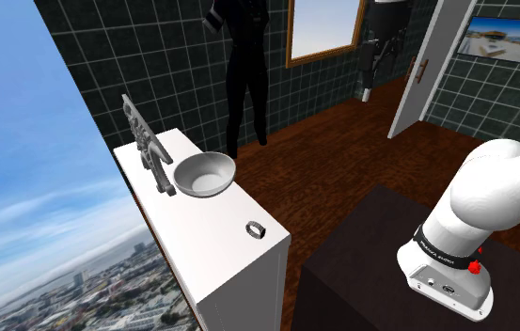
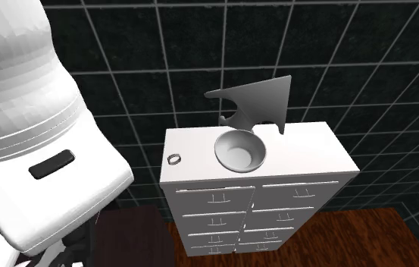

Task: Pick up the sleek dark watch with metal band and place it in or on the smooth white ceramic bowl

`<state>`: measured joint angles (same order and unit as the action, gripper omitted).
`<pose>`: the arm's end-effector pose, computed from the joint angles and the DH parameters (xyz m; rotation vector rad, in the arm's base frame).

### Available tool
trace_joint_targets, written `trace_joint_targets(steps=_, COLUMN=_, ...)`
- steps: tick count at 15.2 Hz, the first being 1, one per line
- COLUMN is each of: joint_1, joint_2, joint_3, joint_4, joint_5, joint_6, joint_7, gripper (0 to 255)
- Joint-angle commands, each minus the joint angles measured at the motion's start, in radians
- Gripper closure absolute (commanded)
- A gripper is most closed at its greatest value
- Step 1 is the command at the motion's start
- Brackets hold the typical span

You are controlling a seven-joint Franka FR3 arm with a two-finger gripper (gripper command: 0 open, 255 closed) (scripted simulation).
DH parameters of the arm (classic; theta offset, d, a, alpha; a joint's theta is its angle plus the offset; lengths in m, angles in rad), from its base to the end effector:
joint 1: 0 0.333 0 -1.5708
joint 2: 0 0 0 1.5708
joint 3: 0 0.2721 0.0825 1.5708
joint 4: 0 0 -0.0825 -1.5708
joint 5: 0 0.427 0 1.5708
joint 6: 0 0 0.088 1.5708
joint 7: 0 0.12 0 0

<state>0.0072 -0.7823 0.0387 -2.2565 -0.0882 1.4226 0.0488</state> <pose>0.3654 0.0079 0.5837 3.0236 -0.0387 -0.0711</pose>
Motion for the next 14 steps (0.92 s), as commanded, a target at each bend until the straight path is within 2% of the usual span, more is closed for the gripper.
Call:
trace_joint_targets(steps=1, joint_1=0.000, joint_2=0.000, joint_3=0.000, joint_4=0.000, joint_5=0.000, joint_6=0.000, joint_7=0.000, gripper=0)
trace_joint_targets(steps=14, joint_1=0.108, joint_2=0.128, joint_3=0.173, joint_4=-0.178, joint_5=0.169, joint_6=0.311, joint_7=0.136, gripper=0)
